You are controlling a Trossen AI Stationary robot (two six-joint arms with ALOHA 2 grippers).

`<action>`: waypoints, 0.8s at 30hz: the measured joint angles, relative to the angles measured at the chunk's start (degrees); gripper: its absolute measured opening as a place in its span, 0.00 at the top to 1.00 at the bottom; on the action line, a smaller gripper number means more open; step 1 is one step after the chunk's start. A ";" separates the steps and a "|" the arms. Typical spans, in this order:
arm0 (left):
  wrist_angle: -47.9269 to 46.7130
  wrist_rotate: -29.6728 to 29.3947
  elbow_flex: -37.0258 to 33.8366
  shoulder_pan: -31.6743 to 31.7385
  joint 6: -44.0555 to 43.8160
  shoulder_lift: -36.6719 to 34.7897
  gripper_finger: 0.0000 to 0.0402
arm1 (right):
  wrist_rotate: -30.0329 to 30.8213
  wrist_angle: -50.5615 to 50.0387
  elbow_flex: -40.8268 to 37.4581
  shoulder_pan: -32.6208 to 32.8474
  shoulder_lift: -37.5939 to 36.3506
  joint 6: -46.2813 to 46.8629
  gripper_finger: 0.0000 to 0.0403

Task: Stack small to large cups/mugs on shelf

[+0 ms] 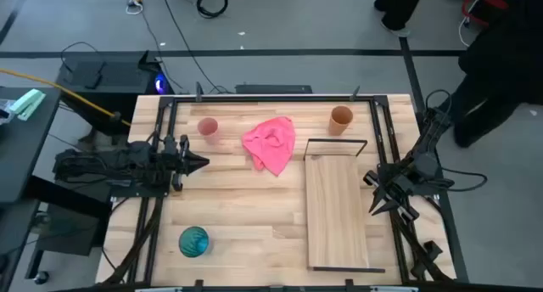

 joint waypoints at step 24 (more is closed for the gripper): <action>0.00 -0.02 0.00 0.00 0.02 -0.02 0.93 | 0.00 0.01 0.00 0.00 -0.02 0.00 0.88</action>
